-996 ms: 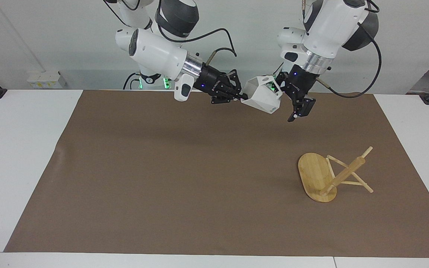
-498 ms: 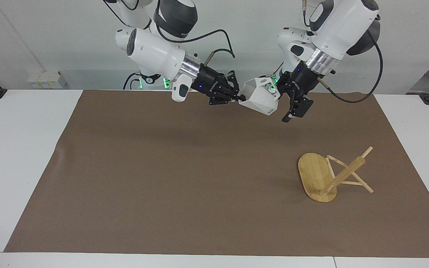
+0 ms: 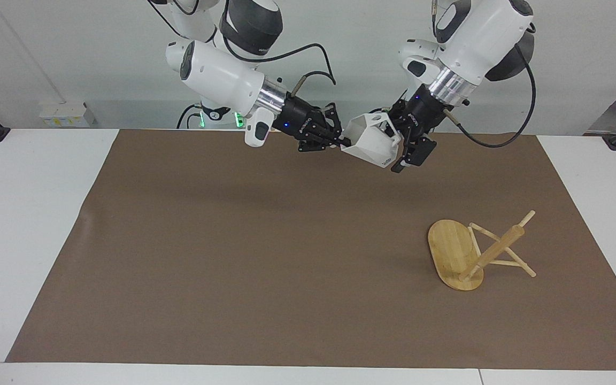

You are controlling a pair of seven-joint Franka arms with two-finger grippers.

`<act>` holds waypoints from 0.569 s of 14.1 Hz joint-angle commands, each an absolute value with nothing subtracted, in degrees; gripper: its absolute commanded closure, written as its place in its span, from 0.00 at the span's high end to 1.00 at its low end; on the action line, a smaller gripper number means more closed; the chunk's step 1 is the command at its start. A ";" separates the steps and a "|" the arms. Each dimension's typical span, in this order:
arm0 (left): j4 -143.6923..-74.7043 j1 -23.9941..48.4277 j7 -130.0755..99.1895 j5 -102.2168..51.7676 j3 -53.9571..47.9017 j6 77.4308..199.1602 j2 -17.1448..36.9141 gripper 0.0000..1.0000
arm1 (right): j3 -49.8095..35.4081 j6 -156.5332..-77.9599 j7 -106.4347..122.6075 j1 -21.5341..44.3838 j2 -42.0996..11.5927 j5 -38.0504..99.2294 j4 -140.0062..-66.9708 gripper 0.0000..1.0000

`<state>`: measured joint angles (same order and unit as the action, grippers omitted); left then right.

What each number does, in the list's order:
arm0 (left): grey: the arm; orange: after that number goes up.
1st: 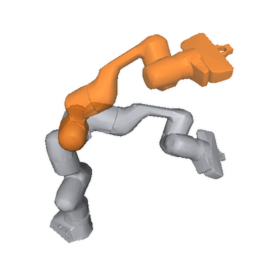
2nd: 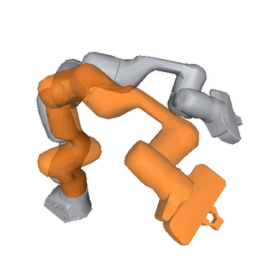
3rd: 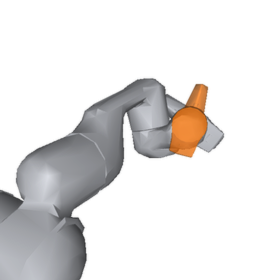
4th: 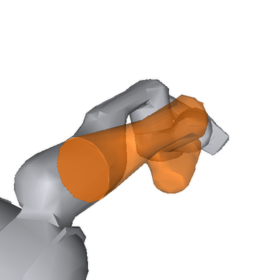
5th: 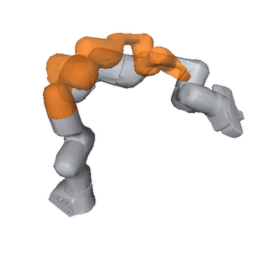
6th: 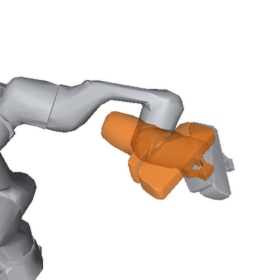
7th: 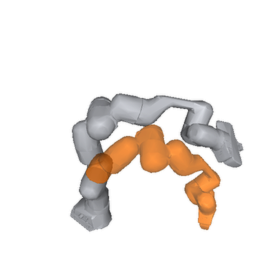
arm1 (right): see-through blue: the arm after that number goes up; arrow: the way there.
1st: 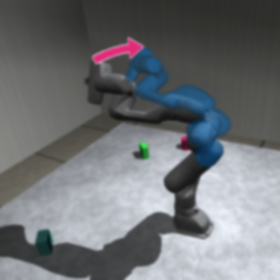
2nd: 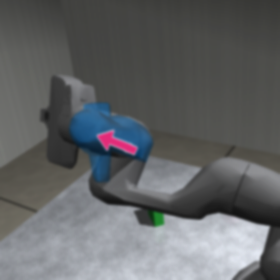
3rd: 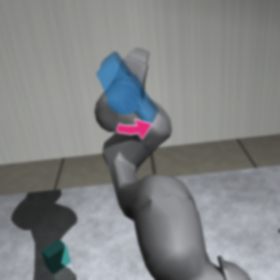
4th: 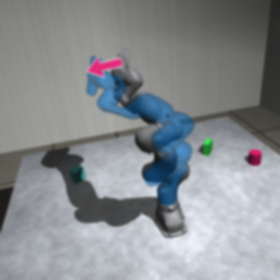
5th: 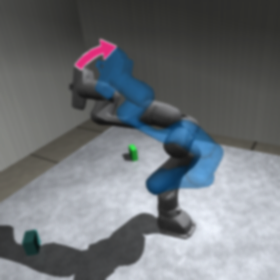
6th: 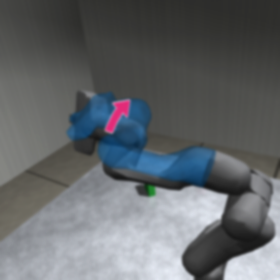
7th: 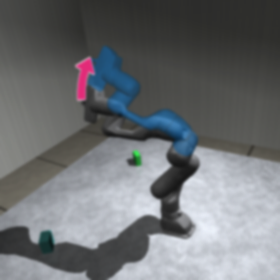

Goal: Hang cup on rack
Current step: 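Grasp the cup's open end with the left gripper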

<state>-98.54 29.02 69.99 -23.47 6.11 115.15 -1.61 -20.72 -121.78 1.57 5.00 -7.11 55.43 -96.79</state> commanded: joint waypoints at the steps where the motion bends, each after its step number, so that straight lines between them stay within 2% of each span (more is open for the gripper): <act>1: -100.20 30.67 70.49 -24.70 6.59 117.51 -2.64 1.00 | -21.18 -121.82 0.97 4.66 -6.33 54.32 -97.38 0.00; 4: -100.46 30.59 70.22 -24.78 6.50 117.86 -2.72 1.00 | -21.18 -121.82 0.97 4.66 -6.33 54.40 -97.38 0.00; 5: -100.72 30.59 70.66 -24.70 6.59 117.86 -2.81 0.95 | -21.18 -121.82 0.97 4.66 -6.33 54.32 -97.30 0.00; 7: -100.90 29.80 71.71 -24.70 6.59 117.60 -2.81 0.38 | -21.18 -121.73 0.97 4.66 -6.33 54.32 -97.38 0.00; 8: -100.99 29.45 71.98 -24.70 6.68 117.51 -2.90 0.22 | -21.18 -121.73 0.97 4.66 -6.33 54.32 -97.38 0.00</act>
